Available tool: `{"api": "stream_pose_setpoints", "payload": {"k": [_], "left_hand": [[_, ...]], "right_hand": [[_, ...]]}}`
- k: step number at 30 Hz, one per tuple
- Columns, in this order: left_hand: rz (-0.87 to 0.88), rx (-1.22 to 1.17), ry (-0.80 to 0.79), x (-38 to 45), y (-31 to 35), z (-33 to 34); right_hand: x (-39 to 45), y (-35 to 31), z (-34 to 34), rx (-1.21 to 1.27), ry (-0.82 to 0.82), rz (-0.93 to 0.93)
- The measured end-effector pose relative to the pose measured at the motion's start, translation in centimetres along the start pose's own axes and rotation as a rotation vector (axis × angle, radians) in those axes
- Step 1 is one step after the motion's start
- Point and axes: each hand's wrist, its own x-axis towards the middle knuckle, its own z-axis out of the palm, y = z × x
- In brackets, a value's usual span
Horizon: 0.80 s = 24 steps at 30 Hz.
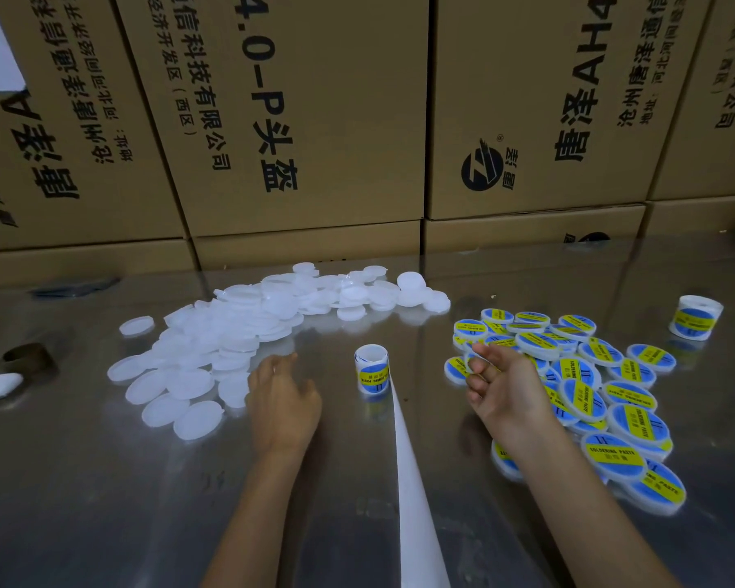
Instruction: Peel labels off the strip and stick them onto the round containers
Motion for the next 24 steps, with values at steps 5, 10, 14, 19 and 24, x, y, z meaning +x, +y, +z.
{"api": "stream_pose_setpoints", "payload": {"k": [5,10,14,19,24], "left_hand": [[0.025,0.095,-0.083,0.5,-1.2,0.1],[-0.036,0.032,-0.028,0.5,-1.1,-0.1],[0.022,0.063,0.015,0.6,-1.3,-0.2],[0.066,-0.142,0.103,0.4,0.0,-1.0],[-0.15,-1.009,-0.123,0.3,2.8,-2.8]], "right_hand": [[-0.3,0.2,0.3,-0.022,-0.018,0.016],[-0.4,0.5,0.5,-0.047,-0.029,0.016],[-0.6,0.7,0.8,-0.085,-0.05,0.013],[-1.0,1.0,1.3,-0.208,-0.058,-0.021],[-1.6,2.1,2.4,-0.392,-0.074,-0.232]]}}
